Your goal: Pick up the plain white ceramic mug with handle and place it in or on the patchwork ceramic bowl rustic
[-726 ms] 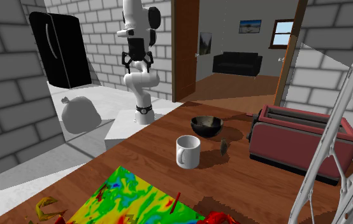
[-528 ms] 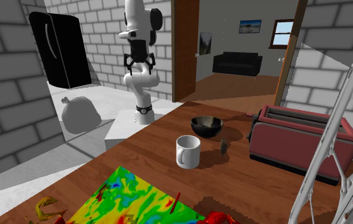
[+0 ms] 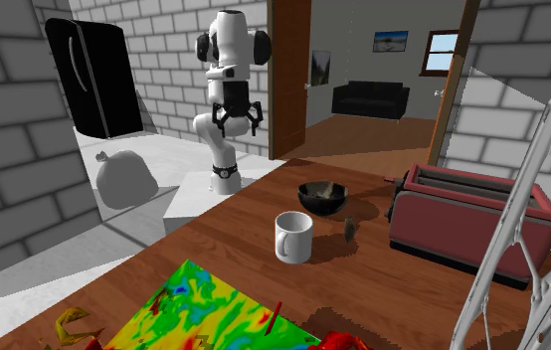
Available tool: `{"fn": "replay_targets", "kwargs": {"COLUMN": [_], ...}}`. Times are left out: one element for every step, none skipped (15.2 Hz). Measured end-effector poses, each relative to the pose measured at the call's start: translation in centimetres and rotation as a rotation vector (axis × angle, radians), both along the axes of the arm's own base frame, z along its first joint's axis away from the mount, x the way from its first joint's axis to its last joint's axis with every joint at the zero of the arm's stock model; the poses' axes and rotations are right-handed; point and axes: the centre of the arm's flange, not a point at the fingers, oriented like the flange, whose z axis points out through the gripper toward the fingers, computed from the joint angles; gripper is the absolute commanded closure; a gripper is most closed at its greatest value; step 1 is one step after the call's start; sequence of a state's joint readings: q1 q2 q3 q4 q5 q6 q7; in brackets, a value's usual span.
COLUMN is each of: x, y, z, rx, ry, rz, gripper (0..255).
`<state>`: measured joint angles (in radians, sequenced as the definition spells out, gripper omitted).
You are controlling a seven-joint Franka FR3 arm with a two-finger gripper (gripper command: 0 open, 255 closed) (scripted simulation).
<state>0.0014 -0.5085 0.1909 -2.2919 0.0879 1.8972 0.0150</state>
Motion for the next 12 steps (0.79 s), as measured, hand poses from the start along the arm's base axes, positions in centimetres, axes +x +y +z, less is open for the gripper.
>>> {"fn": "replay_targets", "kwargs": {"x": [1.0,2.0,2.8,3.4,4.2,5.3,6.2,7.1,7.9,8.7,9.4,10.3], "y": [0.9,1.4,2.2,2.9,3.8,4.6,5.5,6.1,6.9,7.7,8.5,9.2], "z": [-0.7,-1.5,-2.3,-2.9,-3.3,-3.9,-4.7,-5.2,-5.8,-6.3,-7.0,-7.5], "rx": [-0.001,-0.001,-0.001,-0.002,-0.003,-0.003,-0.004,-0.004,-0.004,-0.005,-0.005,-0.006], "ry": [-0.002,-0.004,-0.006,-0.009,-0.011,-0.013,-0.015,-0.018,-0.02,-0.022,-0.025,-0.027], "rz": [-0.001,-0.002,-0.003,-0.004,-0.005,-0.006,-0.007,-0.008,-0.009,-0.009,-0.01,-0.011], "gripper": [0,0,0,0,0,0,0,0,0,0,0,0]}}
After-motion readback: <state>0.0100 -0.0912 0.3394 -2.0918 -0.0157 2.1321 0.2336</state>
